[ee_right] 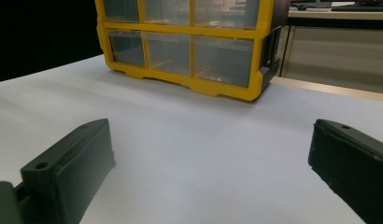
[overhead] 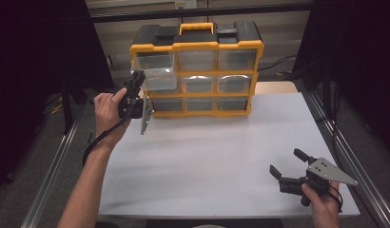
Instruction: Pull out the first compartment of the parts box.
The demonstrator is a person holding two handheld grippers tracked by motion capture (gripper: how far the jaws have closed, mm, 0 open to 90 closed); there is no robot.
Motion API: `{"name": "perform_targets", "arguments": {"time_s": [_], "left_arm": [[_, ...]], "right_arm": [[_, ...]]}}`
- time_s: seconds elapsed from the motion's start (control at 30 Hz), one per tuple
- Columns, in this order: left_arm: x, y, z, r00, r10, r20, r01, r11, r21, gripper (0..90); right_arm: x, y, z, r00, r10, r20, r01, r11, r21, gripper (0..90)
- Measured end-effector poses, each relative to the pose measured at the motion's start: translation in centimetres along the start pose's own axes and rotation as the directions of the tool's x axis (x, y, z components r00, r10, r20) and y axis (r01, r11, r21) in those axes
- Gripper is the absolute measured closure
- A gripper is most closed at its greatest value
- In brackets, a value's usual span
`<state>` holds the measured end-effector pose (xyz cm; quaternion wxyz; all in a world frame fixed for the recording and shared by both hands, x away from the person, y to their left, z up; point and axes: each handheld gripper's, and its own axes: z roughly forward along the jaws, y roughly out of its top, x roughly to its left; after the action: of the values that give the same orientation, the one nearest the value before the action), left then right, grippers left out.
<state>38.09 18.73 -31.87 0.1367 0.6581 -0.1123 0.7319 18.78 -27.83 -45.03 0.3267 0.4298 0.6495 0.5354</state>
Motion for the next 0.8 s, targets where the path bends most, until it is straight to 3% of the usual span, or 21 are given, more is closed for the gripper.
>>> {"name": "perform_targets", "arguments": {"time_s": [0.27, 0.57, 0.63, 0.67, 0.73, 0.8], "left_arm": [[0.02, -0.11, 0.07, 1.0, -0.01, -0.001, 0.01, 0.9998, 0.017, 79.1], [-0.02, -0.14, 0.21, 0.9938, -0.111, 0.005, 0.111, 0.9937, 0.016, 73.2], [-0.16, -0.22, 0.36, 0.9897, -0.142, 0.017, 0.142, 0.9898, 0.013, 69.5], [-0.14, -0.2, 0.4, 0.9907, -0.135, 0.01, 0.135, 0.9907, 0.016, 66.0], [-0.27, -0.23, 0.46, 0.9885, -0.151, 0.008, 0.151, 0.9884, 0.017, 54.6], [-0.19, -0.26, 0.49, 0.987, -0.16, 0.012, 0.16, 0.987, 0.01, 52.5]], "right_arm": [[0.01, 0.0, 0.03, 1.0, -0.001, -0.004, 0.001, 1.0, 0.002, 0.0], [-0.03, -0.04, 0.09, 1.0, 0.001, -0.008, -0.001, 1.0, 0.0, 0.0], [-0.07, -0.08, 0.15, 0.9999, 0.008, -0.009, -0.008, 1.0, 0.006, 0.0], [-0.12, -0.1, 0.22, 1.0, 0.008, -0.004, -0.008, 1.0, 0.004, 0.0], [-0.26, -0.13, 0.31, 0.9999, 0.009, -0.009, -0.008, 1.0, 0.007, 0.0], [-0.39, -0.18, 0.46, 0.9999, 0.008, -0.011, -0.008, 1.0, 0.009, 0.0]]}}
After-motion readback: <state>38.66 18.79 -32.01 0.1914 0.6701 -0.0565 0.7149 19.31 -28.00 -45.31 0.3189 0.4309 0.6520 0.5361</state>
